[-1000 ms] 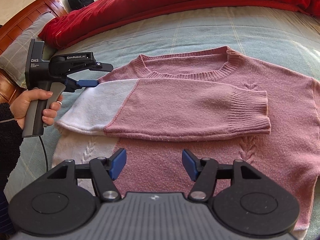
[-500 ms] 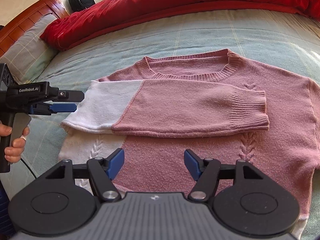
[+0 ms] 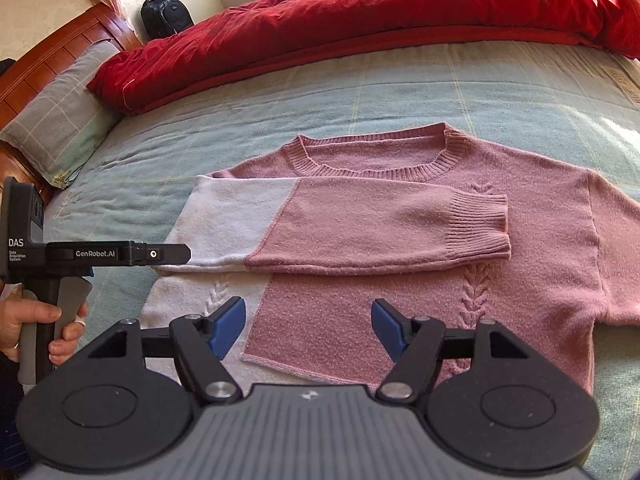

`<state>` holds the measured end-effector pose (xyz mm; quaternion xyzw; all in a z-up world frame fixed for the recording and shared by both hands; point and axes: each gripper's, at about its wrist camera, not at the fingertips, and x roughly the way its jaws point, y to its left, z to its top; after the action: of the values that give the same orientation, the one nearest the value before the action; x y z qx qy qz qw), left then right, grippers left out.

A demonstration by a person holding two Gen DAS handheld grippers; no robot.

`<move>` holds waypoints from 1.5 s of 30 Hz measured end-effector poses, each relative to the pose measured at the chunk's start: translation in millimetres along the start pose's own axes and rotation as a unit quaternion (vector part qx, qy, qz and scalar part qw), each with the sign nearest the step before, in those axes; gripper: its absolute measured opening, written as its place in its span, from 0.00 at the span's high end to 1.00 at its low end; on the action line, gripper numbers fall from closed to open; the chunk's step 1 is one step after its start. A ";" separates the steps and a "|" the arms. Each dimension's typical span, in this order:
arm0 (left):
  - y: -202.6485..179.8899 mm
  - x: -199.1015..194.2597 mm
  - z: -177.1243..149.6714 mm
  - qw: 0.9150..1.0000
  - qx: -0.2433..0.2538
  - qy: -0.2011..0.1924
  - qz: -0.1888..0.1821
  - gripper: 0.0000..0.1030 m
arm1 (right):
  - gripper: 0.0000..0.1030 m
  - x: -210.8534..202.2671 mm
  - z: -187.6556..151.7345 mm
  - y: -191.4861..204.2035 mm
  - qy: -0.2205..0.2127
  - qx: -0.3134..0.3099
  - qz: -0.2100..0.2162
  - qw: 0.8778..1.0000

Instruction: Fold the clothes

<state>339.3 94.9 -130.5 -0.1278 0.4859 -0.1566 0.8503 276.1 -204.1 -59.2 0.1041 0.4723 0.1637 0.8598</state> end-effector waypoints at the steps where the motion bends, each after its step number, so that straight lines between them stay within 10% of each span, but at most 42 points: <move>1: 3.1 2.1 -2.3 1.000 0.001 -0.004 0.004 0.14 | 0.28 -1.3 -1.6 -0.4 0.002 0.001 -0.002 1.000; 16: -84.6 -4.2 -43.6 0.986 0.132 0.024 0.097 0.08 | 0.12 6.9 -27.2 -34.3 0.030 -0.029 -0.101 0.994; 24: -65.7 -6.6 -87.4 0.989 0.083 0.030 0.119 0.08 | 0.01 17.0 -76.9 -42.0 0.056 -0.038 -0.126 0.990; 45: -158.8 -37.6 -193.4 0.985 0.110 0.051 0.124 0.05 | 0.00 -23.3 -141.8 -37.1 0.056 -0.062 -0.145 0.986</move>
<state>131.3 -48.9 -138.0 0.0364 0.5202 -0.1085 0.8464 151.2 -243.8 -128.9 -0.0283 0.5187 0.0713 0.8515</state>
